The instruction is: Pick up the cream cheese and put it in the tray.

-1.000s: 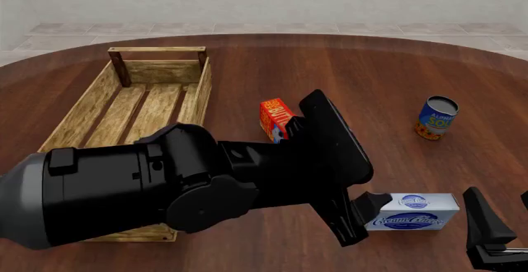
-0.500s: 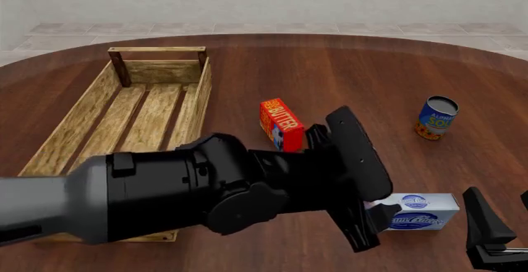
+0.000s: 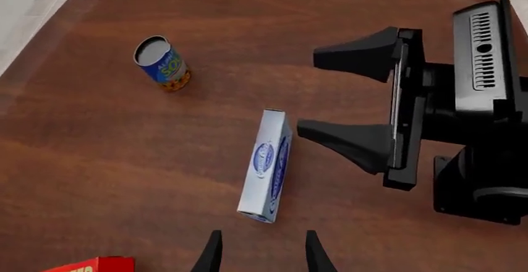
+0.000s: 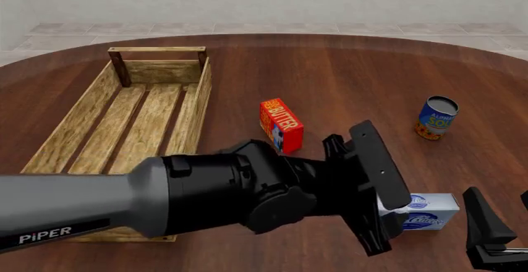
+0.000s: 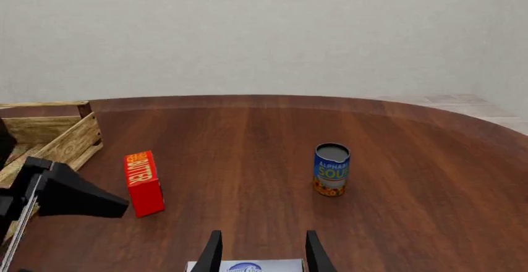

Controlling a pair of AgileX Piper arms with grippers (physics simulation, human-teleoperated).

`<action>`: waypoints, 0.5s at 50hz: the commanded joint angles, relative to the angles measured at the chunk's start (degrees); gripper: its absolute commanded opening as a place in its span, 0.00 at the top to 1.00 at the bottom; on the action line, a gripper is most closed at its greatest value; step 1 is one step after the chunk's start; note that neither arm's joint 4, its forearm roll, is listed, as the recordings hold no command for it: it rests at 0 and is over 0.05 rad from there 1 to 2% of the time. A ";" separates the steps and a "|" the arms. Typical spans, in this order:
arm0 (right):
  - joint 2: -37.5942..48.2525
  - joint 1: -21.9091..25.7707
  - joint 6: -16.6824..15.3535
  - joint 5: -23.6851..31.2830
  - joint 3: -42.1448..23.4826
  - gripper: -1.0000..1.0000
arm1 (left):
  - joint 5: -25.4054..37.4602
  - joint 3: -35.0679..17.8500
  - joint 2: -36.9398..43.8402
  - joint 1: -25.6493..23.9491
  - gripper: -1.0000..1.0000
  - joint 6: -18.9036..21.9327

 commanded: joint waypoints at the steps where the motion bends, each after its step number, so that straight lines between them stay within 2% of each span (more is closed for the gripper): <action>1: 0.07 0.04 0.03 -0.03 0.00 0.00 | 0.84 -1.42 3.12 -0.37 0.00 0.44; 17: 0.18 0.02 0.18 -0.07 0.01 0.00 | 4.06 -5.32 5.89 0.65 0.00 2.46; 25: 0.20 0.02 0.17 -0.08 0.01 0.00 | 5.12 -6.80 7.27 0.79 0.00 1.99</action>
